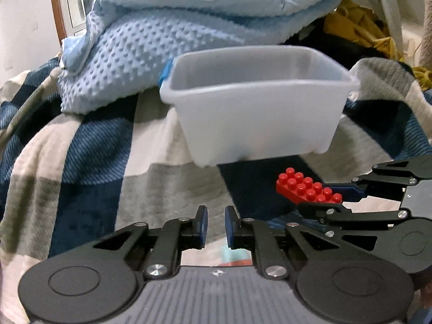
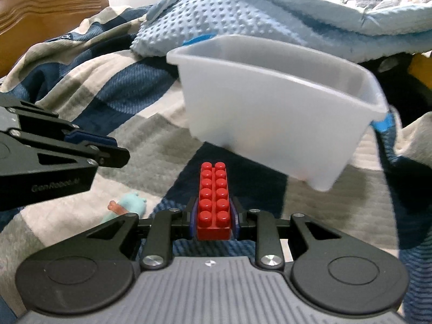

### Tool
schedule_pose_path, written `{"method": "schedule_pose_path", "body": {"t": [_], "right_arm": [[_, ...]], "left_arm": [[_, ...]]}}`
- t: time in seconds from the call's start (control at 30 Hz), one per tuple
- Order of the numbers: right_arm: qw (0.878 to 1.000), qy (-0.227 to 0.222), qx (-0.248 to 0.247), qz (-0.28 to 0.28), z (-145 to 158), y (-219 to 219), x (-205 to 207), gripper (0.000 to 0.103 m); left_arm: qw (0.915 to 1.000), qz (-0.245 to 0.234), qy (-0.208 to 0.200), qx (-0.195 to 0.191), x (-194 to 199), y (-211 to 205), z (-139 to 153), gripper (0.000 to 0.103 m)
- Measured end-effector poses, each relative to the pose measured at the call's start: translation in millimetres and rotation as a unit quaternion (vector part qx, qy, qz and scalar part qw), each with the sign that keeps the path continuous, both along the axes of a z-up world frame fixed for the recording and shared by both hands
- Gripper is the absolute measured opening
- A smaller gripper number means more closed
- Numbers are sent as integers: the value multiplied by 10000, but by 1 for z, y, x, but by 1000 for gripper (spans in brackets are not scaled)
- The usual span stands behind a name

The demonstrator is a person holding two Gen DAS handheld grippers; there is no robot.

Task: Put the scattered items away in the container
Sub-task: 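Carry the teal figure and red brick over the clear bin with both tools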

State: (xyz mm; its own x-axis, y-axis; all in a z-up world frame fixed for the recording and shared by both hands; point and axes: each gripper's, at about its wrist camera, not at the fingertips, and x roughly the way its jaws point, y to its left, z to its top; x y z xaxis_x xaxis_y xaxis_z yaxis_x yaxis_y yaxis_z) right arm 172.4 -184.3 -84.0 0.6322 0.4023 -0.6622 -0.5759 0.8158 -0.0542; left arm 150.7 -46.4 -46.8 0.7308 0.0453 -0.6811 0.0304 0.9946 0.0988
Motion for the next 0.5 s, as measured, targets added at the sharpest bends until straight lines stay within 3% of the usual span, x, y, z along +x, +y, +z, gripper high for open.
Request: {"method": "schedule_pose_path", "body": {"t": [0.2, 0.27, 0.3, 0.33, 0.5], "right_arm": [[9998, -182, -39, -117, 13, -7, -7, 27], [9998, -166, -26, -125, 12, -9, -8, 27], [9998, -164, -25, -128, 11, -9, -10, 27], [9998, -151, -19, -129, 9, -10, -11, 27], [9999, -9, -18, -112, -4, -12, -17, 27]], "left_arm": [[10000, 90, -32, -27, -6, 1, 5, 20], [9996, 227, 103, -158, -8, 8, -2, 40], [9989, 296, 236, -260, -8, 11, -8, 62], [9980, 393, 357, -333, -8, 13, -15, 72], [9946, 639, 781, -260, -7, 6, -55, 72]]}}
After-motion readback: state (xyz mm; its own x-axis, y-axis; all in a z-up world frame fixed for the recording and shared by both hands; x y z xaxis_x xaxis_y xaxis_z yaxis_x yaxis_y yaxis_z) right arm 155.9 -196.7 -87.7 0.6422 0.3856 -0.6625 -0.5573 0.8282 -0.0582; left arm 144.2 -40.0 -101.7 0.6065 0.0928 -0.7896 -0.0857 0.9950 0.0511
